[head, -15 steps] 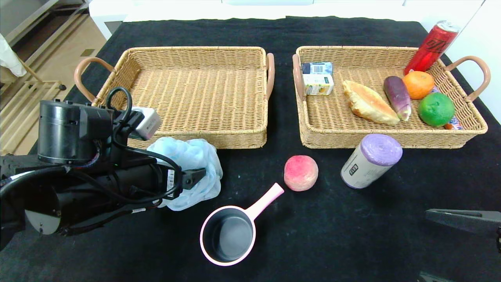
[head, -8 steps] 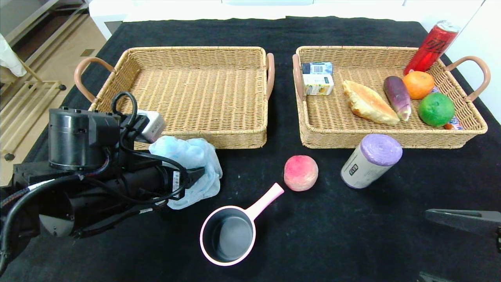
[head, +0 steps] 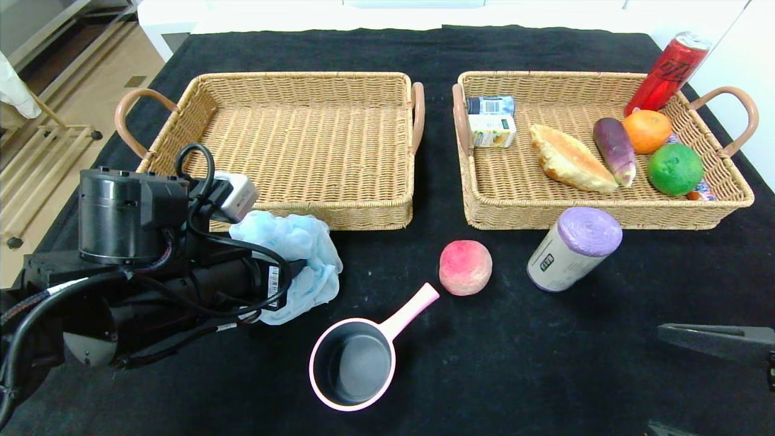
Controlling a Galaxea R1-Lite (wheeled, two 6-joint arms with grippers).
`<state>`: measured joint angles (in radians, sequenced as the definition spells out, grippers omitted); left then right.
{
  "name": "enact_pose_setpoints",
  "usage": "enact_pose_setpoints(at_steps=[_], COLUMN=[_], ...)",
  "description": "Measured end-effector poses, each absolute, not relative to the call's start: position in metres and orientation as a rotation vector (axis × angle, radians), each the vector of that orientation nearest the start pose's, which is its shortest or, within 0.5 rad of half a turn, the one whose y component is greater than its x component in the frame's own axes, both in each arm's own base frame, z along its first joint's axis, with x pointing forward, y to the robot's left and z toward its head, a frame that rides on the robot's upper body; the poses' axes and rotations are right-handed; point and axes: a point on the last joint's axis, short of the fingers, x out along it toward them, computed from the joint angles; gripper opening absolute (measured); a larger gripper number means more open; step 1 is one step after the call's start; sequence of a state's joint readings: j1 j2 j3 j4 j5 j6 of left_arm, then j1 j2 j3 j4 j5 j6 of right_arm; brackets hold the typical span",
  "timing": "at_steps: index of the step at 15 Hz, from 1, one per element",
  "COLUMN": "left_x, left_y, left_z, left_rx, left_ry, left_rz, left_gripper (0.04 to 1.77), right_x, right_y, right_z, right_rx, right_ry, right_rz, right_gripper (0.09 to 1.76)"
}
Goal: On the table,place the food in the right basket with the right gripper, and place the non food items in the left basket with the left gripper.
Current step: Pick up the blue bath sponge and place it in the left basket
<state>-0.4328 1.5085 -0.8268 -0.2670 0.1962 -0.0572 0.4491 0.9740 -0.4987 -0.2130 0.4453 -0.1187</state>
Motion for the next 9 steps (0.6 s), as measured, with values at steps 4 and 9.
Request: enact_pose_setpoints(at_steps=[4,9], left_x=[0.2363,0.2361], left_y=[-0.1043,-0.1044], left_z=[0.2067,0.2068], left_rx=[0.073,0.071], left_ry=[0.401,0.399], left_rz=[-0.220,-0.220], left_gripper=[0.76,0.76], right_x=[0.1022,0.1020], right_y=[0.0600,0.0601], right_z=[0.2090,0.2086], right_rx=[-0.111,-0.112], right_ry=[0.219,0.219], right_rz=[0.904,0.905], right_gripper=[1.71,1.71])
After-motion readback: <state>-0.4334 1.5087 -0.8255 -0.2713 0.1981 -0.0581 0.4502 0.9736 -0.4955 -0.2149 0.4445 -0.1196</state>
